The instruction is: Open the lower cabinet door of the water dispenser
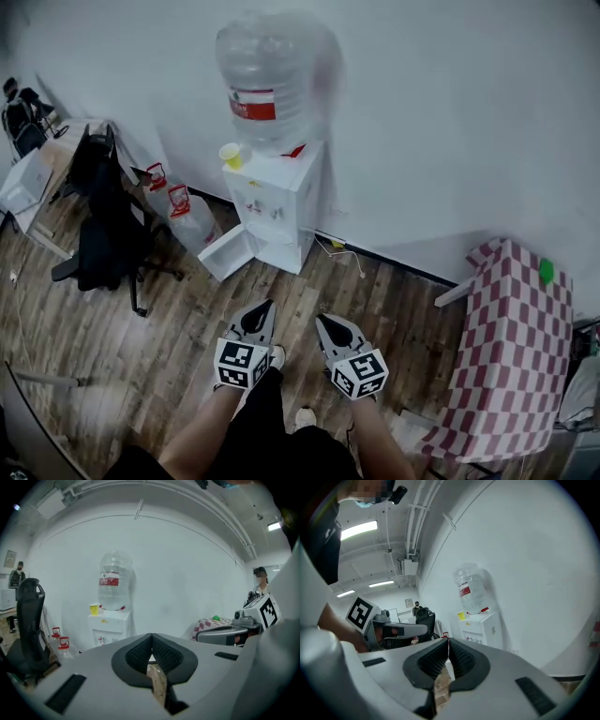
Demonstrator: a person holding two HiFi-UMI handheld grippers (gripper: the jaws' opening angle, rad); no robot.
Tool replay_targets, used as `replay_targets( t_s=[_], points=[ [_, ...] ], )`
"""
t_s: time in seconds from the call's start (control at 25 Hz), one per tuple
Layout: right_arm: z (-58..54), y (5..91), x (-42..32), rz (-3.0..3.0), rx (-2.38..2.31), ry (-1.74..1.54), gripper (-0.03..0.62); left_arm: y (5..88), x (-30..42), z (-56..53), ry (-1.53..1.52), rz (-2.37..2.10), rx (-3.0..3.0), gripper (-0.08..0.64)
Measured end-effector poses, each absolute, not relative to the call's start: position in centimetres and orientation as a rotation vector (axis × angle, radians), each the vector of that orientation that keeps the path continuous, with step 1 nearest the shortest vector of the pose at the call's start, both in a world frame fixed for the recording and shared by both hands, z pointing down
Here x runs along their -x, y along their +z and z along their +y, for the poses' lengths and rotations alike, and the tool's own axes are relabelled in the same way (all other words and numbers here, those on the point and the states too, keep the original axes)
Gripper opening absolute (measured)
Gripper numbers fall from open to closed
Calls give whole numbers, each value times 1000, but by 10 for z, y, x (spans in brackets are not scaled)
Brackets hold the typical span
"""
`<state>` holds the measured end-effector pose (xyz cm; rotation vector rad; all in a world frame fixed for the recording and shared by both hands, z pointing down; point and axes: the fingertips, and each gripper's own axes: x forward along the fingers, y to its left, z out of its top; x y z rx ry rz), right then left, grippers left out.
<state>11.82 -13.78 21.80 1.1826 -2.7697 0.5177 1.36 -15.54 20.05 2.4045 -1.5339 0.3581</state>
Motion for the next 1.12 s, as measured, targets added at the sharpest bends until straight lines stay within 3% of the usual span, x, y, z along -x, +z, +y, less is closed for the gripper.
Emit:
replay_targets(
  t_s=[0.48, 1.12],
  points=[
    [-19, 163, -144, -2874, -1089, 501, 23, 155, -32, -4, 330, -1617, -2358, 14],
    [48, 138, -117, -2913, -1111, 462, 23, 128, -14, 54, 233, -1592, -2419, 14]
  ],
)
